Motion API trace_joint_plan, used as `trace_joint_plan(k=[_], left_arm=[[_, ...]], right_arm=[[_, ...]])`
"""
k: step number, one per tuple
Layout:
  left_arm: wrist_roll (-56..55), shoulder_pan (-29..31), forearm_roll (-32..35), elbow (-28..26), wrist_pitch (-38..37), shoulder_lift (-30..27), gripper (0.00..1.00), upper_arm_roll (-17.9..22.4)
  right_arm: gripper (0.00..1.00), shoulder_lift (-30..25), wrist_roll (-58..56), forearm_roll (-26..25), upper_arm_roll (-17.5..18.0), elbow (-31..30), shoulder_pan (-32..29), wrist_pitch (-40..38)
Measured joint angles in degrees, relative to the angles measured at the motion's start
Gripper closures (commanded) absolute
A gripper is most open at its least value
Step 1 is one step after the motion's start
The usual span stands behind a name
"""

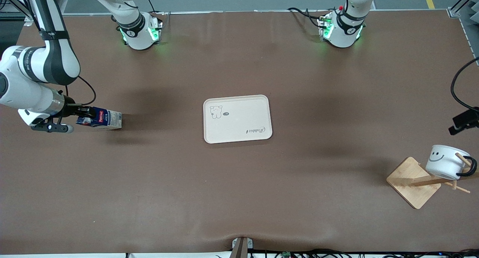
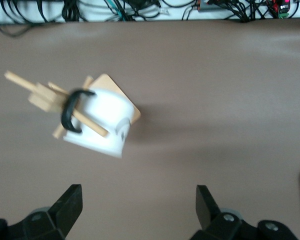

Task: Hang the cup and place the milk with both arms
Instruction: 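Open the left gripper and withdraw it from the hung mug, then set the milk carton on the table and open the right gripper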

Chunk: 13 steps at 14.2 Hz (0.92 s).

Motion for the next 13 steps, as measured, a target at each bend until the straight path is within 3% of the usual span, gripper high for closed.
trace_joint_plan(k=[1,2,9,10,13], left_arm=[[-3.43,-0.05,0.0,0.0,-2.23,-1.03,0.0,-1.44],[-5.83,-0.11,0.0,-0.01,-3.88,-2.05,0.0,-2.67],[-7.24,-2.12,-0.01,0.07,-7.85,-6.1,0.0,-4.28],[-7.25,-5.48,-0.01,0.08,-8.91,-6.98,0.0,-1.55],[-7.29,-21.13,-0.38,0.1,-11.32,-10.75,0.0,14.99]], right_arm=[[0.33,-0.02,0.0,0.01,0.0,-0.03,0.0,-0.01],[0.04,-0.03,0.01,0.03,0.0,-0.03,0.0,-0.09],[0.0,0.37,0.02,0.05,-0.1,-1.44,0.0,-1.35],[0.0,0.36,0.02,0.05,-0.1,-1.43,0.0,-1.6],[0.0,0.32,0.02,0.08,-0.08,-0.16,0.03,-4.19]])
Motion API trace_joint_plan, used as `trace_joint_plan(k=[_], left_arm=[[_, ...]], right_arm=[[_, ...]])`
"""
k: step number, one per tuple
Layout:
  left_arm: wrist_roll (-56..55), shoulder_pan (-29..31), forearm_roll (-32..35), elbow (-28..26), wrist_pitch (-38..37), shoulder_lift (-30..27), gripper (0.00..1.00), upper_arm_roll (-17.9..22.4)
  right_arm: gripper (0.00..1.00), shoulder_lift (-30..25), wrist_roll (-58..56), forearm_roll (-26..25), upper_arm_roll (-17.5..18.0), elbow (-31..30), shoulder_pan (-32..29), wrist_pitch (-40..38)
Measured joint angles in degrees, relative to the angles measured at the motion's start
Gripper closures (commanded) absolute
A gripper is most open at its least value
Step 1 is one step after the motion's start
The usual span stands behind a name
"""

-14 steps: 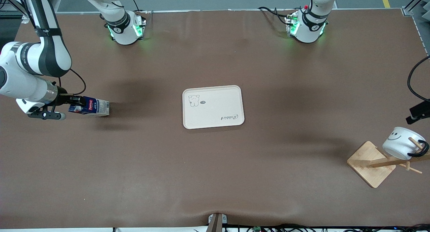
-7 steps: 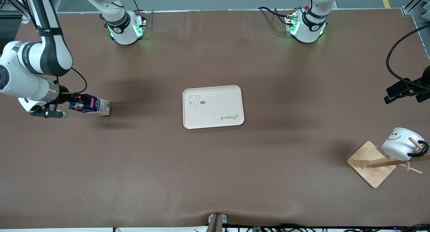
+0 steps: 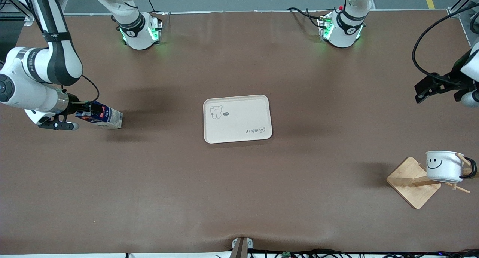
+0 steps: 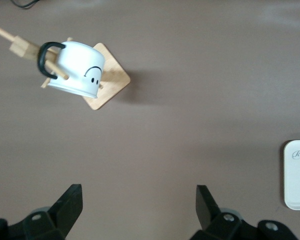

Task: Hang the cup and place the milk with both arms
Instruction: 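Set the milk carton on the table and open the right gripper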

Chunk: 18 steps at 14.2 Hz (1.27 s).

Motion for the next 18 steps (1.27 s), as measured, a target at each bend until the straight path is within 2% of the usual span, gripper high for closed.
trace_joint_plan(k=[3,5,9,12,13,15,16,18], left_arm=[[0.1,-11.46,-2.6,-0.07,-2.82,-3.08,0.0,12.88],[0.23,-17.43,-4.33,-0.75,-3.9,-4.73,0.0,19.88],[0.65,-21.54,-6.77,-3.95,-4.11,-7.75,0.0,25.94],[0.63,-22.75,-7.27,-5.37,-4.22,-9.19,0.0,27.45],[0.62,-22.78,-7.34,-5.67,-4.31,-9.41,0.0,27.46],[0.6,-22.86,-8.13,-6.07,-4.34,-9.41,0.0,27.46],[0.6,-22.88,-8.59,-6.31,-4.34,-9.33,0.0,27.47],[0.57,-22.97,-8.75,-6.57,-4.34,-9.01,0.0,27.46]], right_arm=[[0.0,0.24,-0.02,0.09,0.16,7.59,0.3,-7.56],[0.0,2.33,-0.14,0.22,0.3,16.53,0.95,-14.72],[0.0,10.64,-0.17,0.28,0.48,37.44,4.64,-28.91],[0.0,11.9,0.48,0.33,0.59,45.42,7.22,-34.45],[0.0,10.86,1.66,0.65,0.63,46.85,7.84,-35.72],[0.0,5.91,3.19,2.53,0.64,45.99,8.23,-36.07],[0.0,2.57,3.47,3.0,0.6,43.92,8.23,-35.28],[0.0,-5.05,3.78,3.33,0.31,35.69,8.23,-29.85]])
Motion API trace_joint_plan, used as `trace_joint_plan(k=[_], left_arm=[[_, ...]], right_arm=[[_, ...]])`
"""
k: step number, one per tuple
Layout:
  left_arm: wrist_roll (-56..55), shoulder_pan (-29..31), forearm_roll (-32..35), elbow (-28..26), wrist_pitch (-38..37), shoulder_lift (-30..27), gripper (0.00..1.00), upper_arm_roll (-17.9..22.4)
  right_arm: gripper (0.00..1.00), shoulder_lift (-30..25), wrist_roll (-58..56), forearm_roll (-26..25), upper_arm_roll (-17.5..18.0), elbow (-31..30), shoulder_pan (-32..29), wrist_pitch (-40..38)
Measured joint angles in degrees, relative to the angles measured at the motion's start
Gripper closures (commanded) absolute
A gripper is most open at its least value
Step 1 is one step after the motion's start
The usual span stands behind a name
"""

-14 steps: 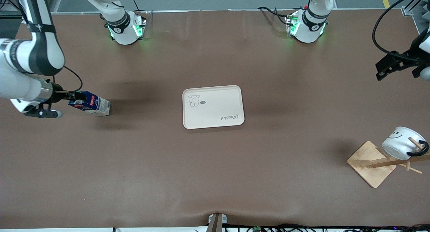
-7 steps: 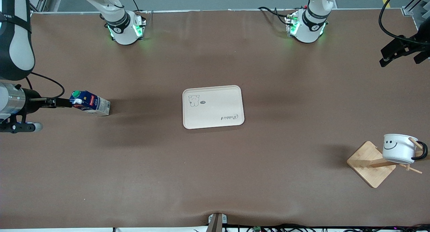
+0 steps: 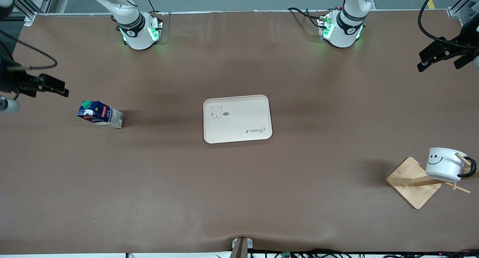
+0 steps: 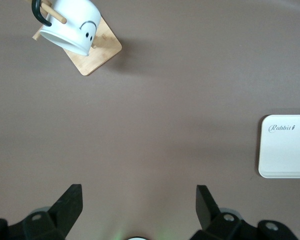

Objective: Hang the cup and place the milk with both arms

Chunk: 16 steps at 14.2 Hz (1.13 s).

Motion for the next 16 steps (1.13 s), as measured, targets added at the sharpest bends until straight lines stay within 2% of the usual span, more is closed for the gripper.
trace_joint_plan(k=[2,4,11,16], left_arm=[[-0.01,-0.09,-0.03,-0.03,0.0,0.26,0.0,0.0],[-0.01,-0.11,-0.03,-0.05,0.0,0.33,0.0,0.0],[0.0,-0.07,-0.03,0.03,0.0,0.32,0.0,0.22],[-0.05,-0.09,-0.03,0.03,0.0,0.32,0.0,0.23]], right_arm=[[0.0,-6.08,0.04,0.06,-0.81,-9.0,0.1,5.22],[0.0,-8.3,0.01,0.06,-2.55,-12.2,0.96,5.77],[0.0,-8.3,-5.4,0.04,-8.58,-9.61,4.46,2.99],[0.0,-7.23,-5.58,0.04,-8.97,-9.39,5.34,2.98]])
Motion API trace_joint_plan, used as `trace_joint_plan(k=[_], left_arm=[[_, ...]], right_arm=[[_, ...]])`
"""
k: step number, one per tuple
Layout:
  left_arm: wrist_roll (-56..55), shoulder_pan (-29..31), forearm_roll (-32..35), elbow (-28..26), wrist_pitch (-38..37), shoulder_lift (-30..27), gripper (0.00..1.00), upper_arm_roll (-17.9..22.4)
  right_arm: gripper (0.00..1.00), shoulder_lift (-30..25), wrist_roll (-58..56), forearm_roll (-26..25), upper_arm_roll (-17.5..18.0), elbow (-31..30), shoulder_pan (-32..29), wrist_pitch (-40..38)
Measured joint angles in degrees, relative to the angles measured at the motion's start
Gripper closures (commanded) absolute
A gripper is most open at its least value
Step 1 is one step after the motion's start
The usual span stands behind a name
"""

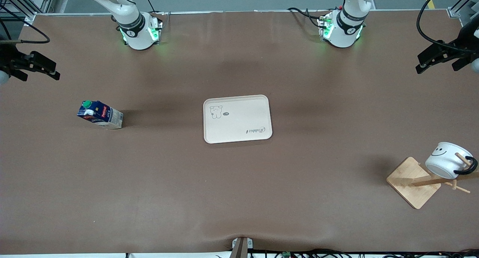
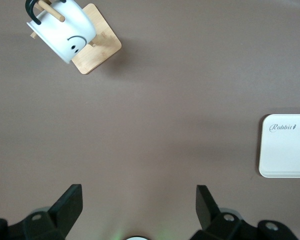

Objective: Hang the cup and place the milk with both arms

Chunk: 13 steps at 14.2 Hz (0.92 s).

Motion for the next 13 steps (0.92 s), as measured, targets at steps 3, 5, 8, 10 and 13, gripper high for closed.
trace_joint_plan(k=[3,5,8,10,13], left_arm=[[-1.22,0.0,0.0,0.0,0.0,0.0,0.0,0.05],[-2.33,0.01,0.0,0.0,0.0,0.0,0.0,0.07],[-3.31,0.01,0.0,0.0,-0.05,-0.01,0.0,0.08],[-4.68,0.0,0.0,0.01,-0.22,-0.02,0.0,0.08],[-5.04,0.0,0.0,0.01,-0.31,-0.02,0.0,0.08]], right_arm=[[0.0,1.1,-0.08,0.0,0.0,0.48,0.19,0.0],[0.0,1.28,-0.08,0.0,0.02,0.64,0.46,0.0],[0.0,1.28,-0.09,-0.05,0.03,0.81,0.6,-0.01],[0.0,1.3,-0.09,-0.15,0.03,0.88,0.61,-0.05],[0.0,1.31,-0.09,-0.19,0.03,0.97,0.62,-0.05]])
